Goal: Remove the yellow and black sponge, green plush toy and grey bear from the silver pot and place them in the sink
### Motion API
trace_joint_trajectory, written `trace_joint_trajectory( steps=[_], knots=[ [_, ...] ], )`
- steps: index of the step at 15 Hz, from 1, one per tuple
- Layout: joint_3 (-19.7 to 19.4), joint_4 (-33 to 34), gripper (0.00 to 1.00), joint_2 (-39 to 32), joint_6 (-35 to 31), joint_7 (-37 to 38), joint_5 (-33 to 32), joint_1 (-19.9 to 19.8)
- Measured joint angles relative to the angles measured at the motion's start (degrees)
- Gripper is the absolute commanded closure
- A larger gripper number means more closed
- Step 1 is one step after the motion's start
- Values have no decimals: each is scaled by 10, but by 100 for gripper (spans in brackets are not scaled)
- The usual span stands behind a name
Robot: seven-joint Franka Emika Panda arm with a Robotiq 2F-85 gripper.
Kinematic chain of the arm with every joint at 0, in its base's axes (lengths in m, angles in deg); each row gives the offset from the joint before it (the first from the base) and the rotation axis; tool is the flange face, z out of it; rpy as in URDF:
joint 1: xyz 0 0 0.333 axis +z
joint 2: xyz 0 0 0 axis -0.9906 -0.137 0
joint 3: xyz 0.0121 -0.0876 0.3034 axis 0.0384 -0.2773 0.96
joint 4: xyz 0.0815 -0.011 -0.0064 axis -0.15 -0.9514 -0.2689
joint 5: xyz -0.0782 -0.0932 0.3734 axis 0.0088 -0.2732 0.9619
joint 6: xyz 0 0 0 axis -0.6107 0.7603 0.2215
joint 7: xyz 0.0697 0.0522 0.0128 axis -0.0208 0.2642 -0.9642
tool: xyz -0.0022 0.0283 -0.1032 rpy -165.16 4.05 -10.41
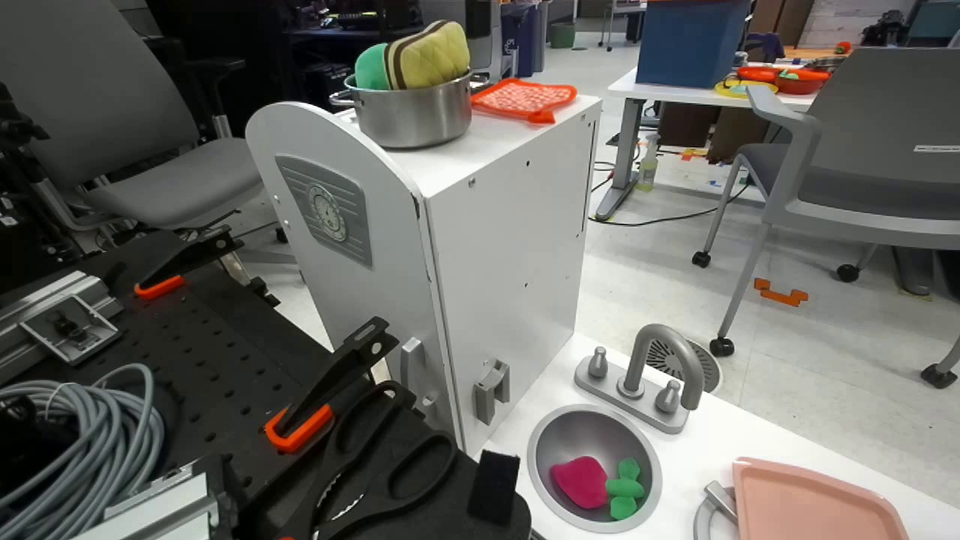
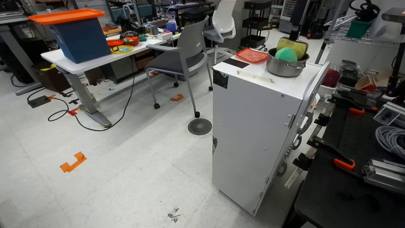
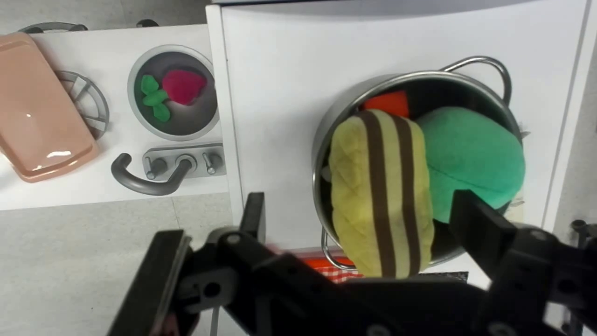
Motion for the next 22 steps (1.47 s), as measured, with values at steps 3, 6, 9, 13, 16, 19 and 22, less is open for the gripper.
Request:
trace_joint_trajectory(
  steps=[3, 6, 9, 13, 16, 19, 22],
  knots=[
    [1, 0, 0, 0, 0, 0, -1, 1],
    [4, 0, 0, -1, 0, 0, -7, 2],
    [7, 0, 0, -3, 0, -1, -13, 3],
    [8, 1, 26, -10, 0, -1, -17, 4],
    [8, 2, 49, -13, 0, -4, -20, 4],
    [8, 3, 73, -14, 0, -9, -20, 4],
    [8, 6, 94, -14, 0, -11, -20, 4]
  ],
)
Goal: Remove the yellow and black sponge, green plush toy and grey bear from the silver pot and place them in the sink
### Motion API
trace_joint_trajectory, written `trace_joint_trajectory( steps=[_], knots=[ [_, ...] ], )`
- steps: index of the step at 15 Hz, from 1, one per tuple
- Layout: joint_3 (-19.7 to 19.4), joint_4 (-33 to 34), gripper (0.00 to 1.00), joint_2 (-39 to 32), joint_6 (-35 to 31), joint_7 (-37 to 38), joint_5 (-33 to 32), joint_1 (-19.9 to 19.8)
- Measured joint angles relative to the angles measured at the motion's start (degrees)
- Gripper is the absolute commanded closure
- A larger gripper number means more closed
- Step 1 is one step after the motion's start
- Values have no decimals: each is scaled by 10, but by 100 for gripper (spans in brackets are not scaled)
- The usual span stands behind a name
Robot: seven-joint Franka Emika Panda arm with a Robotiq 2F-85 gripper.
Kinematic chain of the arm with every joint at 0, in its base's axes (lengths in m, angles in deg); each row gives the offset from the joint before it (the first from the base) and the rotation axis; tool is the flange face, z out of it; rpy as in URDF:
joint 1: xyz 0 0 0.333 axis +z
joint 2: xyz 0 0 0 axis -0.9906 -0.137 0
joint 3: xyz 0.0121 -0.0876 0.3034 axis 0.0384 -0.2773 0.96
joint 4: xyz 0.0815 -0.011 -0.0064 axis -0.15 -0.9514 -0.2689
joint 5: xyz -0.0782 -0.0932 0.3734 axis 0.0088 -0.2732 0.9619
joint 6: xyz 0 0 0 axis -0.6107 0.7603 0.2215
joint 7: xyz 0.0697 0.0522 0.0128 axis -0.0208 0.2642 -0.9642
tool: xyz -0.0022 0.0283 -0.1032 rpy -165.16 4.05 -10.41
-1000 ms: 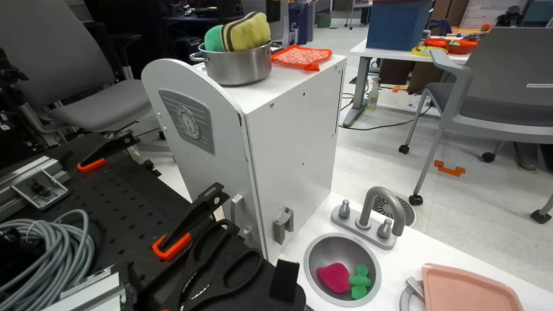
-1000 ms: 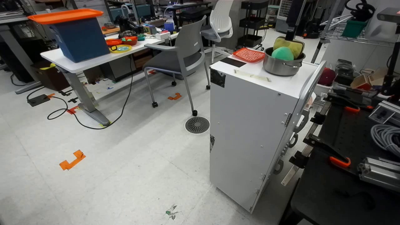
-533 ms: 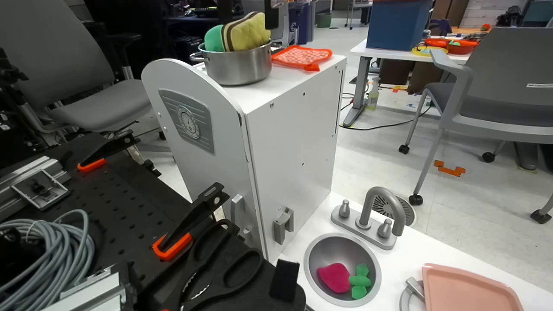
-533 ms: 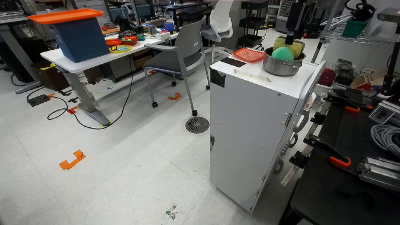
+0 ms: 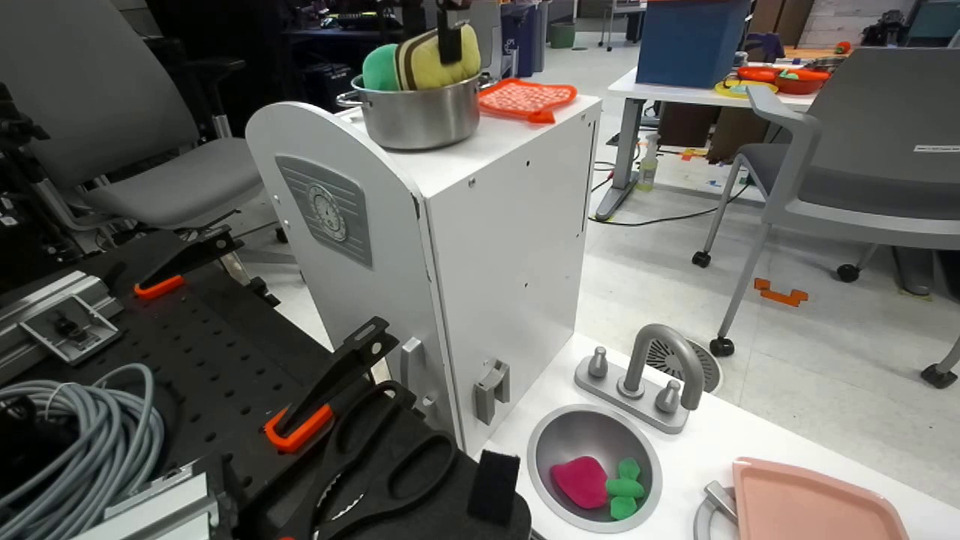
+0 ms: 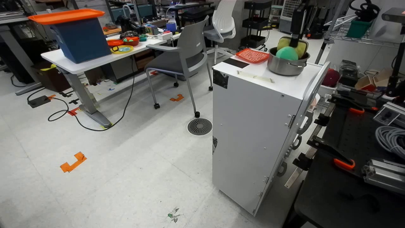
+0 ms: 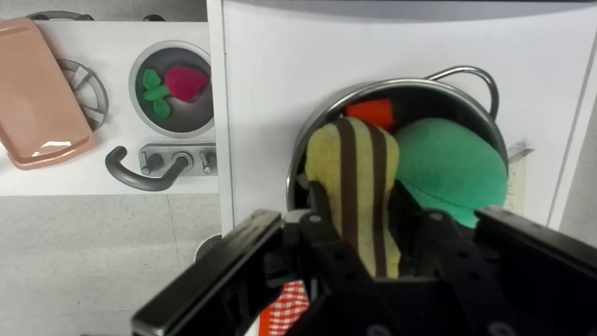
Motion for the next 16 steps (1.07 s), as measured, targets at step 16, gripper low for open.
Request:
trace_joint_trajectory(
  steps=[16],
  knots=[
    [-3, 9, 97, 19, -9, -13, 0, -6]
  ],
)
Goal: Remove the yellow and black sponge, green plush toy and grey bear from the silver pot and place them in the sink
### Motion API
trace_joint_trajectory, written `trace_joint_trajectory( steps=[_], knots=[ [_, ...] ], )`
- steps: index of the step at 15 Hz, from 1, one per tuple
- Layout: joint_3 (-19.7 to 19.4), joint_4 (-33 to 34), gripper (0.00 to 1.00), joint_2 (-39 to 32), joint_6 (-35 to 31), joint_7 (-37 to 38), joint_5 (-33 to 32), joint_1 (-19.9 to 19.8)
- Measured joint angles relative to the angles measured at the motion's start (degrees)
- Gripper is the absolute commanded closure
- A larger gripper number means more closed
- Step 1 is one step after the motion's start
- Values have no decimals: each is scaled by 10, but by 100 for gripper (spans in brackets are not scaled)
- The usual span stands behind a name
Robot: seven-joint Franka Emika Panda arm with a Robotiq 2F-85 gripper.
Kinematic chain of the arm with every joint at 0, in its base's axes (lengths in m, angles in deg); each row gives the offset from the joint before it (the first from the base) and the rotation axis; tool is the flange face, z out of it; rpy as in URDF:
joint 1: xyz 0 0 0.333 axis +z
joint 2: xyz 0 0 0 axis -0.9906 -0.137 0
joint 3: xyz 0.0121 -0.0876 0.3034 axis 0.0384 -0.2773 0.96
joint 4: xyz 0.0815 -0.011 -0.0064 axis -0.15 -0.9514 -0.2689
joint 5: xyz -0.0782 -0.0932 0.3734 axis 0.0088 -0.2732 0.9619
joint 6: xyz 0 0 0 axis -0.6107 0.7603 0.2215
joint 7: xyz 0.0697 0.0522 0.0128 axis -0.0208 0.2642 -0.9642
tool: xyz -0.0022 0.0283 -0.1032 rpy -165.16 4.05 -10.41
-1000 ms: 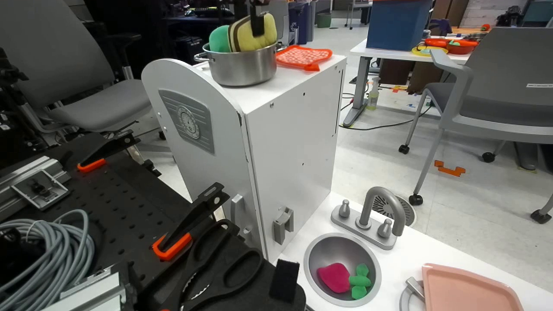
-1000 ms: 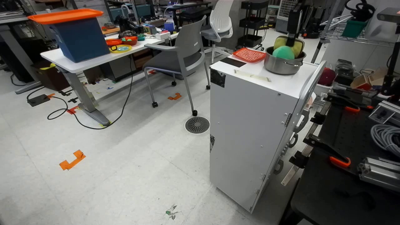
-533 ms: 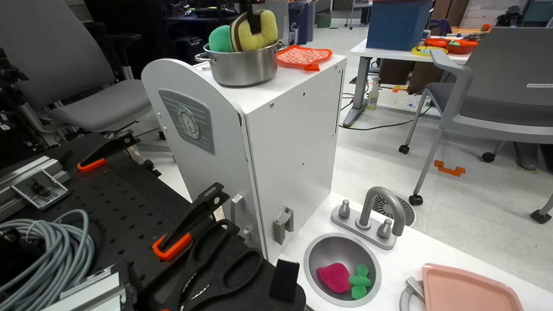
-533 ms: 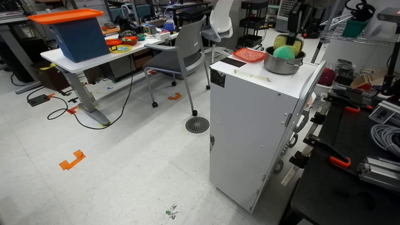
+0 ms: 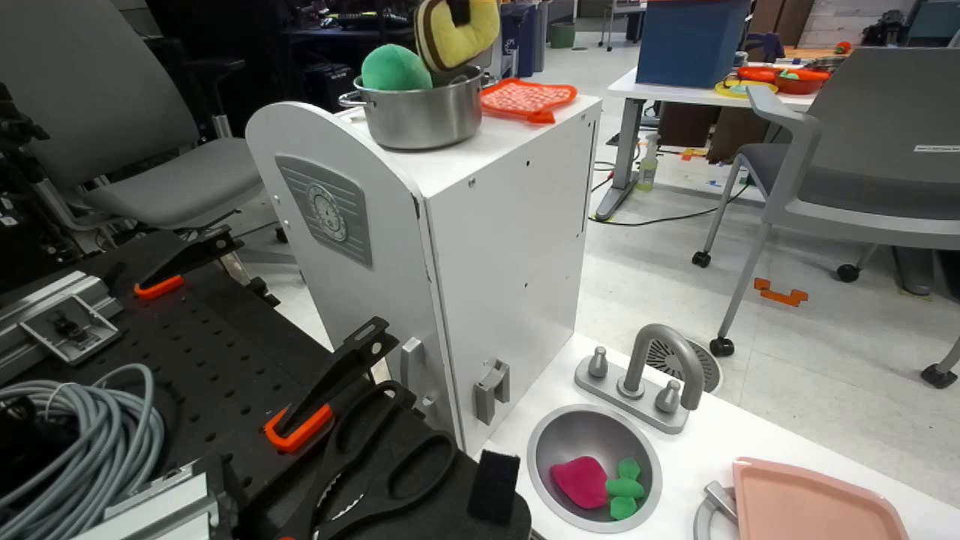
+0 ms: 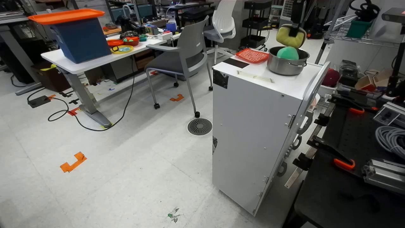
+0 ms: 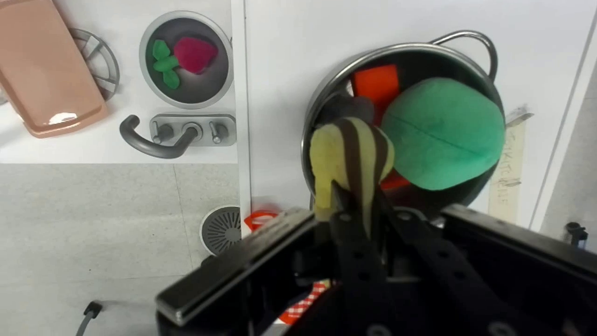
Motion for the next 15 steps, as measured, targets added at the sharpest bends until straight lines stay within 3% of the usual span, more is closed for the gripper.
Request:
trace_joint_trajectory(
  steps=[15],
  knots=[
    [-68, 0, 97, 21, 1, 0, 0, -56]
  ],
)
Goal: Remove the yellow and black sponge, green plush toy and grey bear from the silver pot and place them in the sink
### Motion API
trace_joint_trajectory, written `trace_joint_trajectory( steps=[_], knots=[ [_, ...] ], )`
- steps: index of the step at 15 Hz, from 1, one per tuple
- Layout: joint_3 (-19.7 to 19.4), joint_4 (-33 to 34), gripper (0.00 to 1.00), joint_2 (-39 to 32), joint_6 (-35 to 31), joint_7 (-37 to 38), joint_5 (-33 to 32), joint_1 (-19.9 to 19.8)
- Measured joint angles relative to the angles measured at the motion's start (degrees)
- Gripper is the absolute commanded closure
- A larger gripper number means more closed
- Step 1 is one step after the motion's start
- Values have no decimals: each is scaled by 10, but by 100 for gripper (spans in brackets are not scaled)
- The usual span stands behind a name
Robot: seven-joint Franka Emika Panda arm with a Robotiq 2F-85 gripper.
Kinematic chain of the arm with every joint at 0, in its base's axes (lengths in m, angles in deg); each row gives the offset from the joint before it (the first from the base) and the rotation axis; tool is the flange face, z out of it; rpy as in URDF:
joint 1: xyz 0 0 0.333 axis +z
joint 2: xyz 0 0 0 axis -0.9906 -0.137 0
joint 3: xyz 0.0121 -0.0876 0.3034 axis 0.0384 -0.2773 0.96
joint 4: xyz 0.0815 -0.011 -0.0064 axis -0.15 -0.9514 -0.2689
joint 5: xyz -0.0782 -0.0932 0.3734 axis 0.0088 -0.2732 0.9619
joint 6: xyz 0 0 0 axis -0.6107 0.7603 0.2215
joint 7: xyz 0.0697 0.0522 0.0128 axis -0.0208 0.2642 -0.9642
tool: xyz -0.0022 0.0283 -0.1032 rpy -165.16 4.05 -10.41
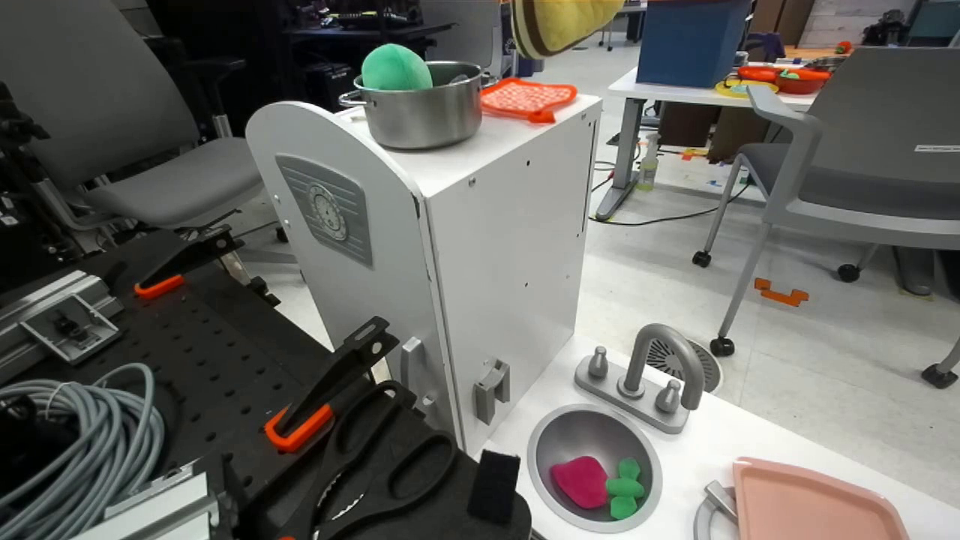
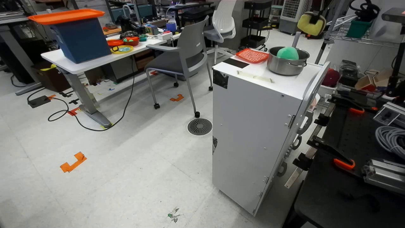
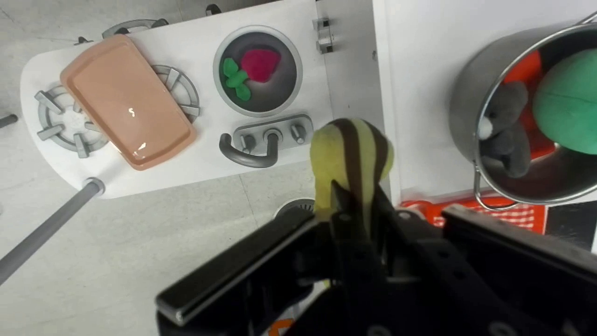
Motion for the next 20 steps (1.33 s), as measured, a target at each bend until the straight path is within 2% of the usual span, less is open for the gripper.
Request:
trace_joint_trajectory(
  steps=[7, 9, 15, 20],
  knots=[
    [-27, 27, 97, -26, 10, 64, -113, -14],
    [-34, 39, 97, -33, 18, 68, -121, -21],
    [-35, 54, 97, -43, 17, 2, -17, -42],
    [-35, 68, 97, -73, 17, -7, 9, -47]
  ],
)
